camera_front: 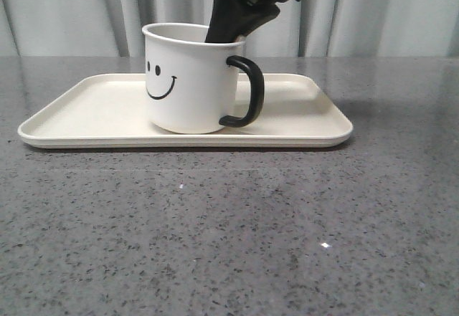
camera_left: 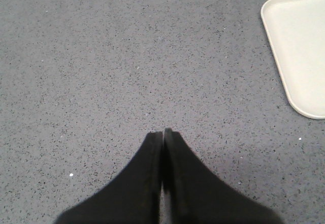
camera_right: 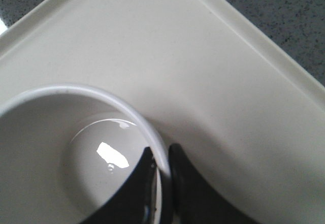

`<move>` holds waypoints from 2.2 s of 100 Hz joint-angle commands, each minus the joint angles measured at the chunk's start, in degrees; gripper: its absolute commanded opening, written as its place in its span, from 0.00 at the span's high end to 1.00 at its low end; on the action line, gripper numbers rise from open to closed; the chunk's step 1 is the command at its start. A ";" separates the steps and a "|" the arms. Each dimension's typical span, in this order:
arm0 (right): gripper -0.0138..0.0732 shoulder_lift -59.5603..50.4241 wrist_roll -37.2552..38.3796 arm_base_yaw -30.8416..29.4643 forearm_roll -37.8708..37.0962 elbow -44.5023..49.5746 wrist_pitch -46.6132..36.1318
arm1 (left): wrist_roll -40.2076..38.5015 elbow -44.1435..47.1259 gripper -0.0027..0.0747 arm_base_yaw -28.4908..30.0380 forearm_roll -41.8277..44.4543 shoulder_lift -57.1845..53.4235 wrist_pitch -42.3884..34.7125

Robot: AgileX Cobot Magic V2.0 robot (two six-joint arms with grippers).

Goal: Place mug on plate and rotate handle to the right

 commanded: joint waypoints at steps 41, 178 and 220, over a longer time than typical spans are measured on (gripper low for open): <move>0.91 -2.54 -4.21 -0.04 0.16 -18.70 11.98 | -0.58 -1.25 0.99 -0.41 1.66 0.11 -2.71; 0.91 5.90 -24.67 2.96 -4.32 -29.93 25.21 | -0.58 -1.25 0.99 -0.41 1.56 0.11 -2.19; 0.91 9.20 -28.93 2.96 -1.87 -30.69 27.84 | -0.58 -1.25 0.99 -0.41 1.56 0.11 -2.07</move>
